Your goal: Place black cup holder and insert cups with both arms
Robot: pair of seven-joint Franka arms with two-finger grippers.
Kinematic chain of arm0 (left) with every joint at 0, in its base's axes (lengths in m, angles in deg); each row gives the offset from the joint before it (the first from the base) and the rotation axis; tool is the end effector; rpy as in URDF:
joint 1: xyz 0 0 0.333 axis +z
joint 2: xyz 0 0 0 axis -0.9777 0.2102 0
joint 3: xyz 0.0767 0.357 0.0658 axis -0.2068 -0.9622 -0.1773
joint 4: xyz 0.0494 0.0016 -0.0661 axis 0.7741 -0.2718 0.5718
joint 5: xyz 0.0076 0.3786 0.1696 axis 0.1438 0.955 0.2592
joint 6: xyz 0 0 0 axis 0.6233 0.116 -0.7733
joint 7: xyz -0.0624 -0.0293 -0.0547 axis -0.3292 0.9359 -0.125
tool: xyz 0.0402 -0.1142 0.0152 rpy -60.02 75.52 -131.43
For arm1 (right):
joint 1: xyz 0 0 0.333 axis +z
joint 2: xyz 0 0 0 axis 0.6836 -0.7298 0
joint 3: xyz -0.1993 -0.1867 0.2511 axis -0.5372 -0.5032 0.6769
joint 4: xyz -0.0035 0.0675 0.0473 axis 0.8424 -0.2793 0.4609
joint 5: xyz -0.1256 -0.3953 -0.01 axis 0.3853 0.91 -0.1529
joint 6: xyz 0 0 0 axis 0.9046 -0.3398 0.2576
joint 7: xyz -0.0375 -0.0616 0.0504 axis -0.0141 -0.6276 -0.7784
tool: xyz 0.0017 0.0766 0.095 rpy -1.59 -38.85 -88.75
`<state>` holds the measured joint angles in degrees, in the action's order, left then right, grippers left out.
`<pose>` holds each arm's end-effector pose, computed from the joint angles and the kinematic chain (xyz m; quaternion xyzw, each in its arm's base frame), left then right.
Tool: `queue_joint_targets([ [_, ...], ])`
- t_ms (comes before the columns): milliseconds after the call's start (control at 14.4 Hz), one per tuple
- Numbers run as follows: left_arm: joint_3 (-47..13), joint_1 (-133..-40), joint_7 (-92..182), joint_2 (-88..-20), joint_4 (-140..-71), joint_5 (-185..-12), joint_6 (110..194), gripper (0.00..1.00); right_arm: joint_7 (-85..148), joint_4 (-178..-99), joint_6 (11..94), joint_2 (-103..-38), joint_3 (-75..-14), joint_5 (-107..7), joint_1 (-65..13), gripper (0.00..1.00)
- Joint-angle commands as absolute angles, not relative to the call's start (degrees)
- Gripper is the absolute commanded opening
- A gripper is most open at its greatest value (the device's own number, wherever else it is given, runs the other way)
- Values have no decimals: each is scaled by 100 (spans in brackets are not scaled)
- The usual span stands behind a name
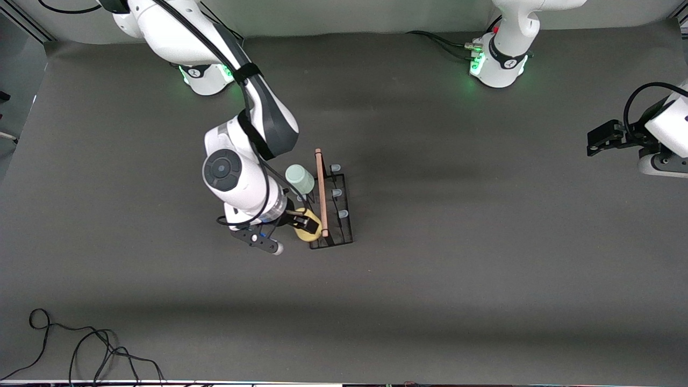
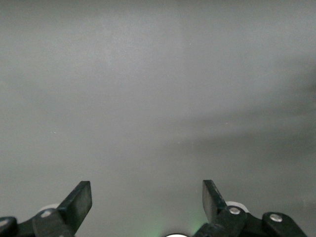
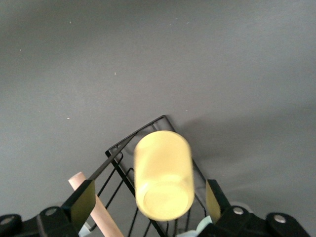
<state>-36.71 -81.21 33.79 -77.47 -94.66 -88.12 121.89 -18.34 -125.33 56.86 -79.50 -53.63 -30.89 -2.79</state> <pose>0.5831 -0.0191 0.6468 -0.9973 0.0604 0.0408 0.0114 0.6595 0.3754 0.3801 -0.9729 0.2180 0.0182 0.0754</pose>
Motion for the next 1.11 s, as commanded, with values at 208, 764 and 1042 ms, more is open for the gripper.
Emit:
queue_joint_targets([
  [208, -3701, -8173, 3350, -7768, -9471, -8774, 12269, 100, -487, -12100, 3114, -6763, -6406, -3010, -314, 100],
  [764, -3701, -8156, 3394, -7847, -9515, -8791, 12383, 100, 2205, -12100, 1176, -5417, -7857, -1684, -296, 100],
  [1042, -3701, -8156, 3402, -7873, -9559, -8800, 12418, 100, 2391, -12109, 1123, -5416, -8034, -1577, -296, 100],
])
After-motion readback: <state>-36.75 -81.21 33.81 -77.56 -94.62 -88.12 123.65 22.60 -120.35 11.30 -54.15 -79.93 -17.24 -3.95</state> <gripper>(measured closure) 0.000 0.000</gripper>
